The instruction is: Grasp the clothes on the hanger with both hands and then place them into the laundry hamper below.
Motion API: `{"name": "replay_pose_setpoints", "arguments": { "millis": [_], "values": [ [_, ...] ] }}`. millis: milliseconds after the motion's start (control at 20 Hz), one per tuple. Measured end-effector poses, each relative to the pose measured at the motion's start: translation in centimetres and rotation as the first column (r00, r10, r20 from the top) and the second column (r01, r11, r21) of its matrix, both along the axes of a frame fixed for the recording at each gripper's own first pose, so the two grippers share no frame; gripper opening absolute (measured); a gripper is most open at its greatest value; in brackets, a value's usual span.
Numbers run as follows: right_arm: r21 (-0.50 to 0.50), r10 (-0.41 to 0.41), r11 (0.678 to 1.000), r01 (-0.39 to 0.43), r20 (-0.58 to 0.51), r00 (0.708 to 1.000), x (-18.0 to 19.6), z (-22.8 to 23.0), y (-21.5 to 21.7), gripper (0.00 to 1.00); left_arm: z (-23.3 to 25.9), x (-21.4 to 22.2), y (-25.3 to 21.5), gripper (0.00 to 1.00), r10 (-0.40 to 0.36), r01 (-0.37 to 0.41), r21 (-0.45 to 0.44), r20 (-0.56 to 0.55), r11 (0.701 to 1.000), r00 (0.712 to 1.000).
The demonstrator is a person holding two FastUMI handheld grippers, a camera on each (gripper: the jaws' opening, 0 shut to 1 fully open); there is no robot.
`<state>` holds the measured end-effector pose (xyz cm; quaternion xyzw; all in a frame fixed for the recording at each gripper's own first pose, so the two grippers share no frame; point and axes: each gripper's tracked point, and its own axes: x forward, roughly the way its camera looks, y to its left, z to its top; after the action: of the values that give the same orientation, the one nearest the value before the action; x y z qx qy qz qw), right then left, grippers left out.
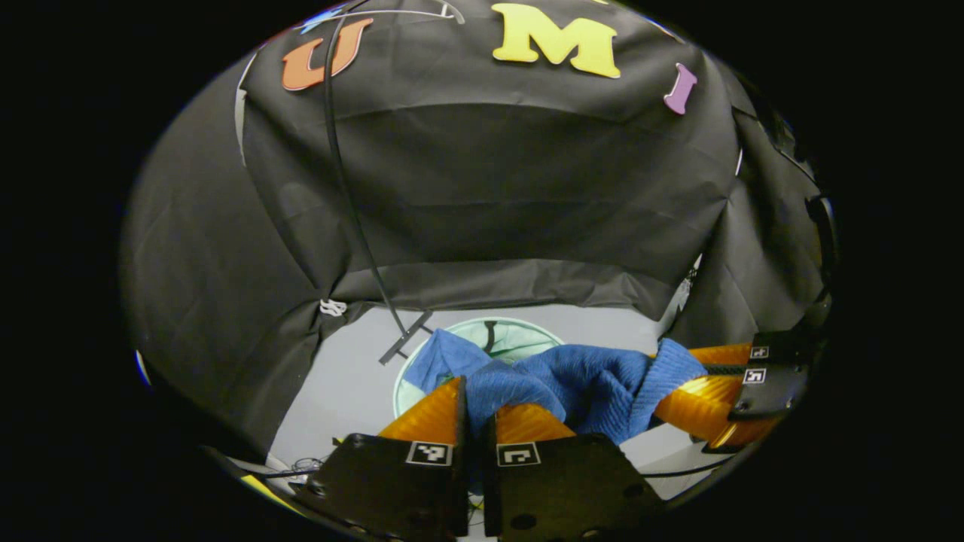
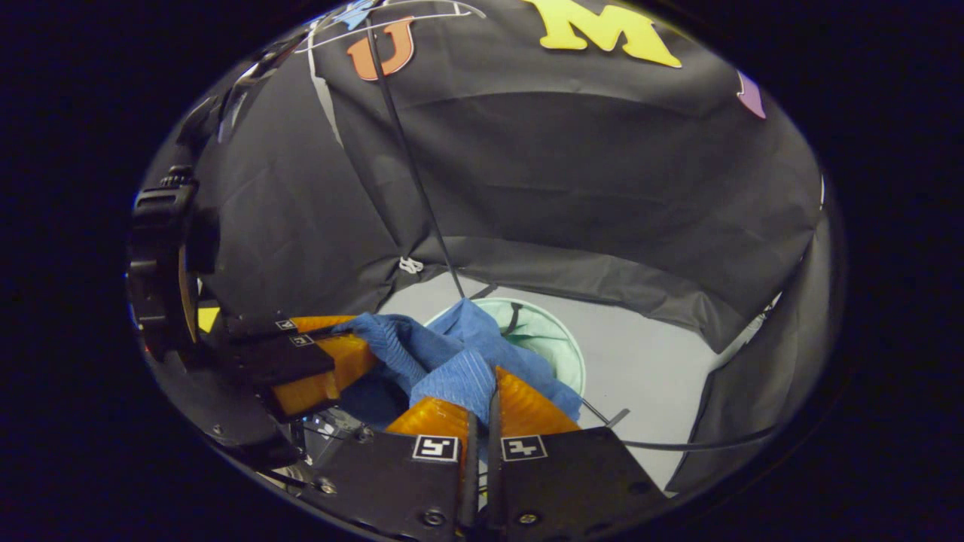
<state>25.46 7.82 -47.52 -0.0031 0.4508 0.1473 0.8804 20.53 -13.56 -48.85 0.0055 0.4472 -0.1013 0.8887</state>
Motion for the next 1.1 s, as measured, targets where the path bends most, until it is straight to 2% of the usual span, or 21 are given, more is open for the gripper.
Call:
{"name": "replay_pose_setpoints", "arguments": {
  "millis": [50, 100, 250, 300, 400, 650, 750, 800, 1100],
  "values": [
    [-0.004, -0.009, 1.0, 0.009, 0.007, 1.0, 0.2, 0.0, -0.2, 0.09, 0.0, 0.1, 0.2, 0.11, -0.009, 0.009, 0.016, 0.008, 1.0, 1.0],
    [-0.001, -0.02, 1.0, 0.02, 0.018, 1.0, 0.4, 0.4, -0.5, 0.16, 0.1, 0.1, 0.4, 0.29, -0.018, 0.017, 0.03, 0.016, 0.999, 1.0],
    [0.007, -0.055, 0.999, 0.054, 0.083, 0.995, 1.3, 2.3, -0.9, 0.58, 0.9, 0.4, 1.3, 0.81, -0.012, 0.009, 0.048, 0.058, 0.999, 0.998],
    [-0.012, -0.06, 0.998, 0.062, 0.107, 0.992, 1.5, 2.9, -1.4, 0.69, 1.3, 0.7, 1.4, 0.98, -0.001, -0.003, 0.043, 0.079, 0.999, 0.997],
    [-0.016, -0.059, 0.998, 0.062, 0.151, 0.987, 1.4, 4.2, -1.6, 0.82, 1.9, 1.0, 1.6, 0.99, 0.01, -0.013, 0.027, 0.105, 1.0, 0.994],
    [-0.013, -0.078, 0.996, 0.083, 0.222, 0.972, 0.7, 6.9, -2.1, 0.82, 3.9, 0.8, 1.7, 0.98, 0.003, -0.004, 0.007, 0.16, 1.0, 0.987],
    [-0.028, -0.075, 0.996, 0.084, 0.232, 0.97, -0.1, 7.3, -2.1, 0.86, 4.1, 0.6, 1.7, 0.98, -0.004, 0.003, 0.003, 0.167, 1.0, 0.986],
    [-0.036, -0.078, 0.995, 0.088, 0.235, 0.969, -0.6, 7.4, -2.2, 0.94, 4.4, 0.3, 1.7, 0.98, -0.007, 0.006, 0.005, 0.171, 1.0, 0.985],
    [-0.027, -0.116, 0.992, 0.127, 0.253, 0.961, -4.1, 8.9, -3.2, 0.94, 6.7, -2.6, 1.6, 0.98, -0.01, 0.011, -0.004, 0.203, 1.0, 0.979]
  ]
}}
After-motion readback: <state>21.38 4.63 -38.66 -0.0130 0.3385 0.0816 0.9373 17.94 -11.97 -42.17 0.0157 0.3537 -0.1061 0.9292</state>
